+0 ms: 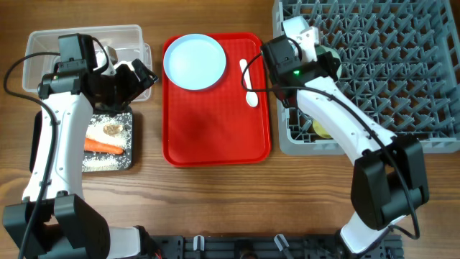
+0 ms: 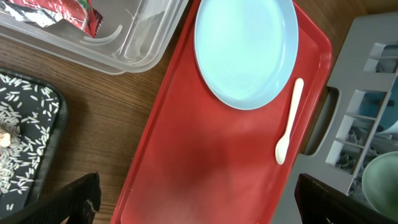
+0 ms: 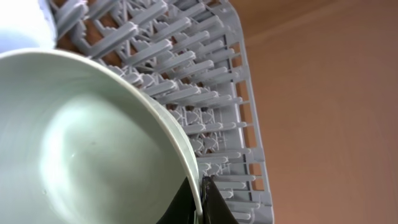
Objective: Sort waste into correct bins and load items into the dishwasher rack
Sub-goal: 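Carry the green bowl right and place it in the dish rack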
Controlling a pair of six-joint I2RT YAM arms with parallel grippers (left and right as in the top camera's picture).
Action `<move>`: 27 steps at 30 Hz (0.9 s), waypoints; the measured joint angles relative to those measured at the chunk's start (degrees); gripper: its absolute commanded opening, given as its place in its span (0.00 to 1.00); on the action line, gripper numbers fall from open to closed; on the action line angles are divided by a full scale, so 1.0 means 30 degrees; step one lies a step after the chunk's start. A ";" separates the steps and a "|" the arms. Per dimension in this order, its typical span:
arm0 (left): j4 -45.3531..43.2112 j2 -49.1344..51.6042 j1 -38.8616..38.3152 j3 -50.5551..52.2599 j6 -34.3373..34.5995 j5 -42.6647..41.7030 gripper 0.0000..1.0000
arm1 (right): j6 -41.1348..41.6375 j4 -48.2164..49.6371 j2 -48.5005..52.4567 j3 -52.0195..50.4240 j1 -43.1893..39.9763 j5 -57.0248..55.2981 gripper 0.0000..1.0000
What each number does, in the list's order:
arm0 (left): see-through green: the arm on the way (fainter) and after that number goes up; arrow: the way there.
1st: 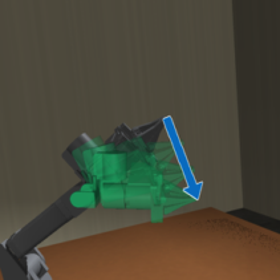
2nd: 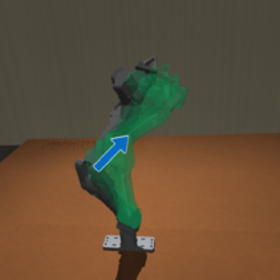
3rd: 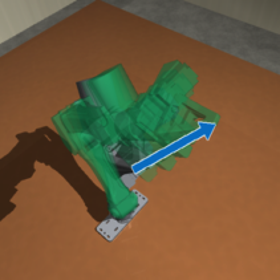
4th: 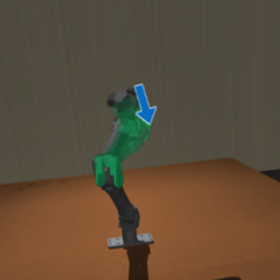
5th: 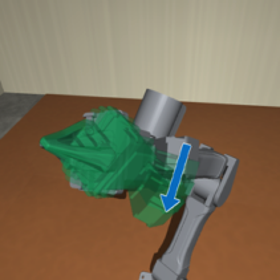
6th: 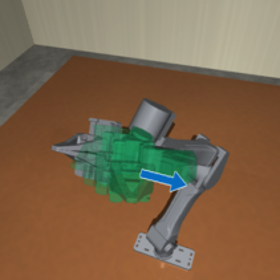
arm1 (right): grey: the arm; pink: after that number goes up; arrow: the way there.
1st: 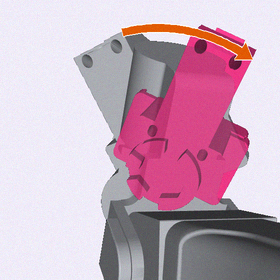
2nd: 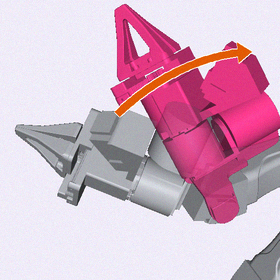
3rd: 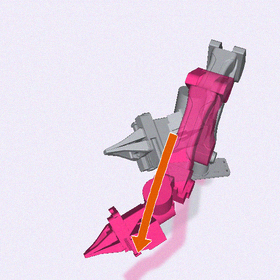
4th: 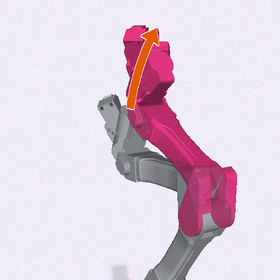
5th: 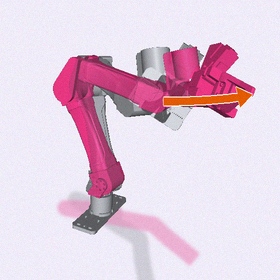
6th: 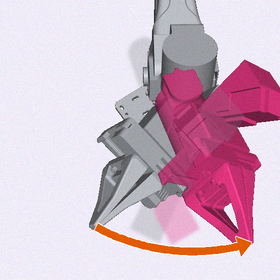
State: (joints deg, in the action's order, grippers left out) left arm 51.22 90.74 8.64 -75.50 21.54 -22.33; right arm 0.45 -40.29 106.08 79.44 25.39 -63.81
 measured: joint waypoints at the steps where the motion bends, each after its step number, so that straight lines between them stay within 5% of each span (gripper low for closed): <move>1: 0.0000 0.0000 0.0000 0.0000 0.0000 0.0000 1.00 | -0.0066 -0.0095 0.0000 0.0007 0.0007 0.0124 0.04; 27: 0.0000 0.0000 0.0000 0.0000 0.0000 0.0000 1.00 | -0.2776 0.0415 0.0036 0.0080 0.0546 -0.2761 0.04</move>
State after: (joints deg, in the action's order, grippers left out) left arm 51.22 90.74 8.64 -75.50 21.54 -22.33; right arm -7.88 -39.05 106.19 79.68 27.03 -72.10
